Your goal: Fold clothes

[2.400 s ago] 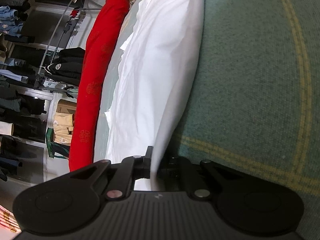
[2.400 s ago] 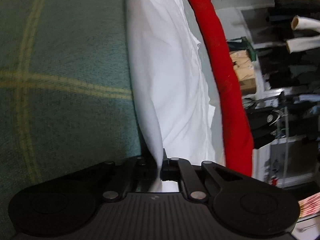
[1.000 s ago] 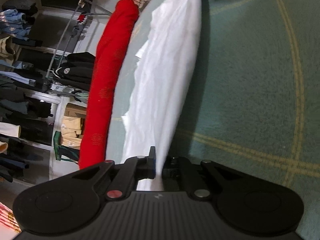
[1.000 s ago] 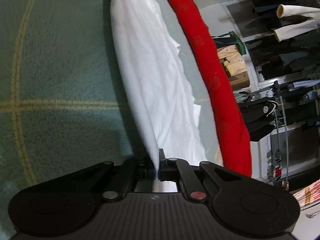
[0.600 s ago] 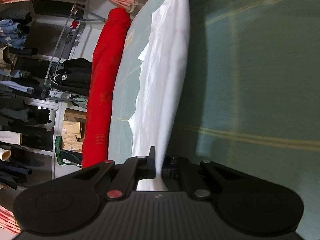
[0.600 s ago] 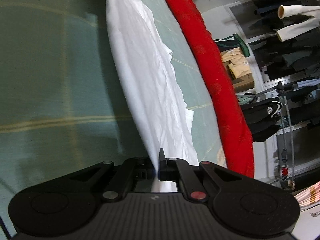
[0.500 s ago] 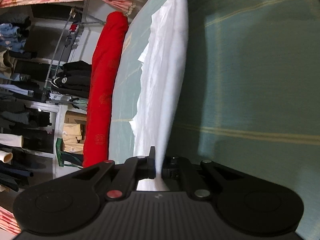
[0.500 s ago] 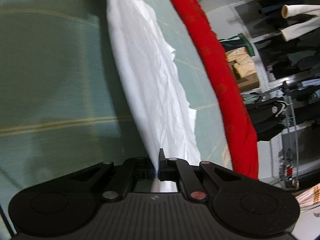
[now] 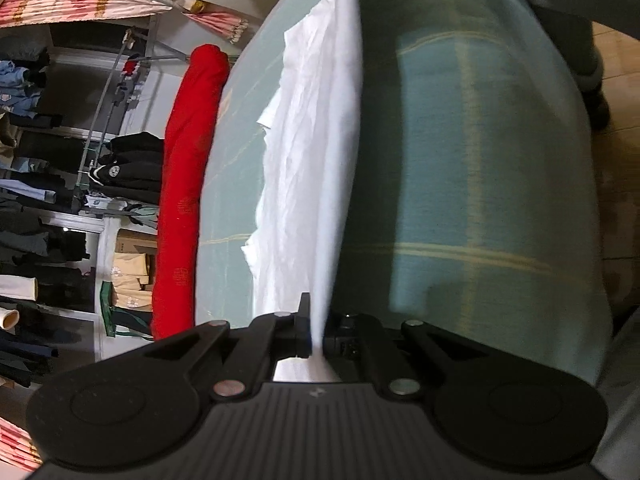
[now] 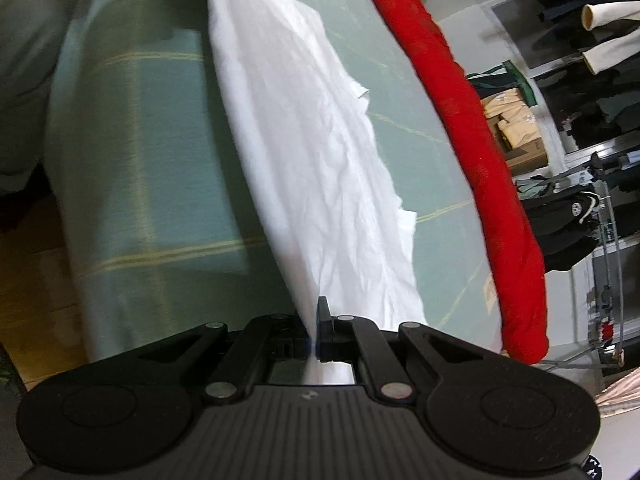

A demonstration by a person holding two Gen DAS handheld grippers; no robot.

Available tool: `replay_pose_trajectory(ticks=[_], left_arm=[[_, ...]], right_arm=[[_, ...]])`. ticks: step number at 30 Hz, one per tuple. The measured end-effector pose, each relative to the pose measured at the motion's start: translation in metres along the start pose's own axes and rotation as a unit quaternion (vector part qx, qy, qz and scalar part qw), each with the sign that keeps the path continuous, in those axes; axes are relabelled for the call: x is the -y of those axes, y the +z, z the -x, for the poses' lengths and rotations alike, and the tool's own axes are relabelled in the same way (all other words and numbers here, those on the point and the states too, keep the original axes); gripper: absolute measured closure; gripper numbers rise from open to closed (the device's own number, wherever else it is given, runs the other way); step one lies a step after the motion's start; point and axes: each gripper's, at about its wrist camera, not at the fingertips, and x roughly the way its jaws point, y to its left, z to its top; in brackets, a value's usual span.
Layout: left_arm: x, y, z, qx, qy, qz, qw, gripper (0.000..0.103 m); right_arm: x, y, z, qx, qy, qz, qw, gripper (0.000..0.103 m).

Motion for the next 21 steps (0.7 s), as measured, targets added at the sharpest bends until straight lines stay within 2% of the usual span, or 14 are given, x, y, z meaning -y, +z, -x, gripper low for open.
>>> replay_pose_trajectory(ticks=[2,4,6,8,10,11,12,14,15,17,19,21], left_arm=[[0.004,0.0,0.0,-0.003,-0.005,0.008,1.0,0.102],[0.008,0.001,-0.003,-0.01,-0.021,0.022,0.9995,0.094],[0.013,0.0,0.003,-0.008,-0.048,0.033,0.9982,0.094],[0.011,-0.006,0.012,-0.005,-0.075,0.048,0.996,0.093],[0.0,-0.016,0.021,-0.006,-0.107,0.077,0.9912,0.092],[-0.006,-0.021,0.025,-0.007,-0.124,0.094,0.9878,0.092],[-0.016,-0.026,0.029,-0.007,-0.141,0.116,0.9831,0.092],[-0.041,-0.036,0.037,0.003,-0.169,0.175,0.97,0.092],[-0.051,-0.041,0.039,0.009,-0.169,0.201,0.9648,0.092],[-0.071,-0.047,0.038,0.018,-0.161,0.25,0.9546,0.092],[-0.083,-0.055,0.027,0.029,-0.154,0.296,0.9424,0.092],[-0.085,-0.062,0.007,0.021,-0.152,0.33,0.9315,0.091]], right_arm=[[-0.003,0.0,-0.004,-0.008,0.01,-0.001,1.0,0.097],[-0.003,-0.001,-0.012,-0.018,0.026,-0.009,0.999,0.093],[-0.003,-0.004,-0.018,-0.023,0.047,-0.024,0.998,0.083],[-0.004,-0.009,-0.018,-0.027,0.061,-0.036,0.997,0.062],[0.002,-0.016,-0.012,-0.024,0.075,-0.051,0.996,0.052],[0.005,-0.02,-0.008,-0.021,0.082,-0.059,0.995,0.048],[0.009,-0.025,-0.004,-0.019,0.089,-0.067,0.994,0.047],[0.018,-0.032,0.004,-0.012,0.102,-0.086,0.991,0.044],[0.027,-0.035,0.009,-0.005,0.108,-0.102,0.989,0.043],[0.042,-0.038,0.015,0.02,0.114,-0.148,0.982,0.032],[0.056,-0.038,0.017,0.047,0.118,-0.196,0.972,0.027],[0.069,-0.035,0.012,0.073,0.123,-0.245,0.959,0.027]])
